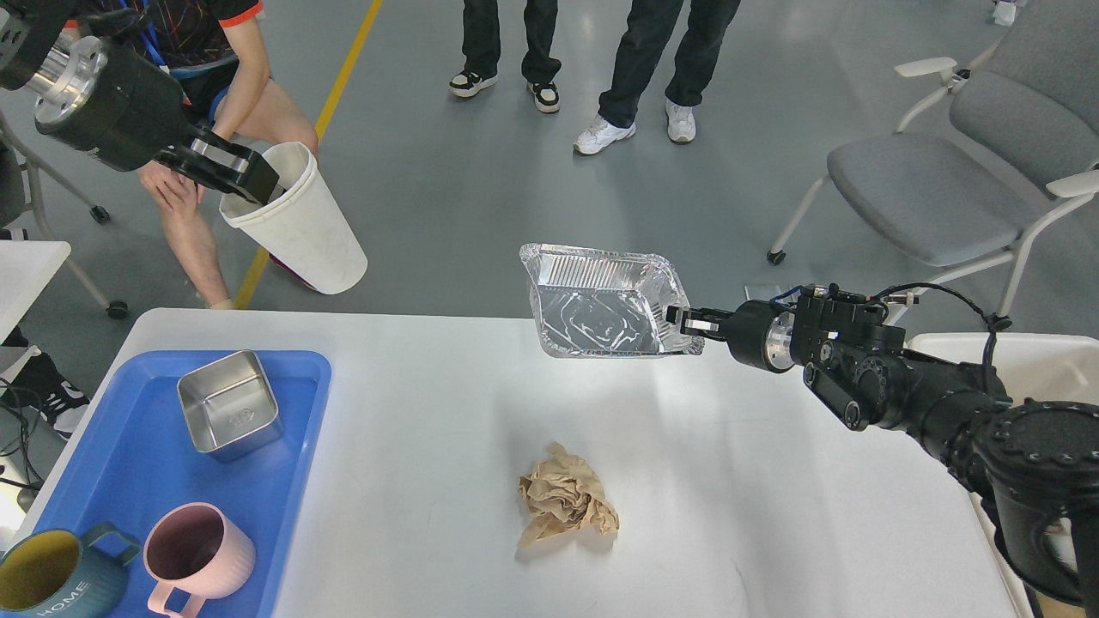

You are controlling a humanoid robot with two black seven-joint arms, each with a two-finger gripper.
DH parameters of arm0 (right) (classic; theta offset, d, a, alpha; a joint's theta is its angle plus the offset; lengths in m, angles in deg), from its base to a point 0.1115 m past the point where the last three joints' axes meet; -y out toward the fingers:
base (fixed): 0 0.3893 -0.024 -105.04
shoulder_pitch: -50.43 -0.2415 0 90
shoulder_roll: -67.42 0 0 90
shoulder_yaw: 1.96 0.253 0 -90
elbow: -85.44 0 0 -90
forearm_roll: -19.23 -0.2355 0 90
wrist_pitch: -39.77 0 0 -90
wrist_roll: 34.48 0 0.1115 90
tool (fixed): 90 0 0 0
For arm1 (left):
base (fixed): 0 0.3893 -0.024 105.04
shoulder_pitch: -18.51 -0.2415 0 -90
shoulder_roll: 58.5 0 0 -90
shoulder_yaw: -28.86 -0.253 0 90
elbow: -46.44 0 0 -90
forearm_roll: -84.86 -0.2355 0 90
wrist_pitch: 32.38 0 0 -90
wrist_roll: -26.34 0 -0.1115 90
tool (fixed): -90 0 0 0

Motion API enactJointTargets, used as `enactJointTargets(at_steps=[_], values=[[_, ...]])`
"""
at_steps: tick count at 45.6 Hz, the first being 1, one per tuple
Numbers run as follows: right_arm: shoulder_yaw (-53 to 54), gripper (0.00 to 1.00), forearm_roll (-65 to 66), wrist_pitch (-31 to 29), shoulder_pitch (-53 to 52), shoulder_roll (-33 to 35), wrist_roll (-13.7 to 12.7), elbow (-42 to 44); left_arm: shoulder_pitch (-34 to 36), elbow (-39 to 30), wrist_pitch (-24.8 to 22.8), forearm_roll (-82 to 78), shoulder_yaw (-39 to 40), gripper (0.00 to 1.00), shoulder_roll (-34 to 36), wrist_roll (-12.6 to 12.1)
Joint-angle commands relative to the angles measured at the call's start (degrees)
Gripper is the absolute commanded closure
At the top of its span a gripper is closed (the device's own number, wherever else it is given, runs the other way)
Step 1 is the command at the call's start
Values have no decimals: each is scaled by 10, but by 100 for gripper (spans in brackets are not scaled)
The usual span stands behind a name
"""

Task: Tidy desktop
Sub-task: 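Drop the paper cup into the foil tray held by the right gripper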

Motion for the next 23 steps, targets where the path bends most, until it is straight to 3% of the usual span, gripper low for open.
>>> enactJointTargets(at_steps=[1,15,23], values=[[0,100,0,1,1,-1,1,-1,-3,2,10,0,3,98,-7,-2],[0,100,0,0,-1,-9,0,-1,-8,25,50,10,21,98,-70,-10],[0,100,0,1,-5,-27,1,-1,-56,161,61,38,65,98,-189,-9]])
